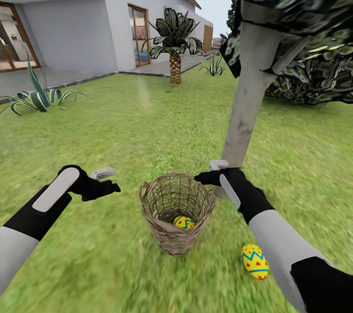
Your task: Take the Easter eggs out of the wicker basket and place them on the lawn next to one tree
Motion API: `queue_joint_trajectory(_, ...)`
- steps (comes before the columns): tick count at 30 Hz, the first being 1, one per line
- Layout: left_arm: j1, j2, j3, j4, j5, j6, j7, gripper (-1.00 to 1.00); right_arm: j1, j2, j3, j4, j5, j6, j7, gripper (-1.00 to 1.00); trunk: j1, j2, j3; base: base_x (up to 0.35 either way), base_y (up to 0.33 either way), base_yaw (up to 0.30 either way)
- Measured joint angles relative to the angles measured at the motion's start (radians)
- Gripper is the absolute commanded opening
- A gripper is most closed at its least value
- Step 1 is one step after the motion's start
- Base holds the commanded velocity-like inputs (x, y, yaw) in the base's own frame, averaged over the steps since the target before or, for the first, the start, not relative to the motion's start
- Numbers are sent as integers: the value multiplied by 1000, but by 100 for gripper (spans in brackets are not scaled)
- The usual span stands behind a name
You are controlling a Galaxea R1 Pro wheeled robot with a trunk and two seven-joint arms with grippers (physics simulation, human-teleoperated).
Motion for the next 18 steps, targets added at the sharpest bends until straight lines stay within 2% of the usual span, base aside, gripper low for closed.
queue_joint_trajectory(2, 0, -1, -1, -1, -10, 0, 0, 100, 0, 11, 12, 0, 1, 1, -7, 100, 0, 0, 0, 0, 0, 0)
queue_joint_trajectory(4, 0, -2, 0, -2, -28, 0, -1, 100, 0, 24, 42, 1, 2, 1, -19, 100, 0, 0, 0, 0, 0, 0)
queue_joint_trajectory(6, 0, -2, 7, 1, -45, 0, -1, 100, 0, 42, 96, 1, 8, 2, -89, 100, 0, 0, 0, 0, 0, 0)
queue_joint_trajectory(7, 0, -3, 15, 3, -47, -1, -1, 100, 0, 52, 109, 2, 10, 2, -128, 100, 0, 0, 0, 18, 0, 0)
queue_joint_trajectory(9, 0, -5, 31, 5, -50, -1, -1, 100, 0, 68, 123, 2, 9, 3, -208, 100, 0, 0, 0, 101, 10, 0)
queue_joint_trajectory(12, 0, -1, 46, 9, -51, -1, -1, 100, 0, 87, 133, 2, 5, 3, -267, 100, -1, 0, 0, 256, 22, 0)
queue_joint_trajectory(16, 0, -2, 50, 40, -51, -1, -1, 100, 0, 94, 162, 6, 3, 4, -277, 100, -1, 0, 0, 313, 4, 0)
queue_joint_trajectory(17, 0, -2, 50, 43, -50, -2, -1, 100, 6, 98, 170, 6, -17, 4, -289, 100, -1, 0, 0, 319, 1, 0)
queue_joint_trajectory(18, 0, -2, 51, 48, -51, -2, -1, 100, 15, 98, 183, 6, -17, 8, -286, 100, -1, 0, 0, 320, 1, 0)
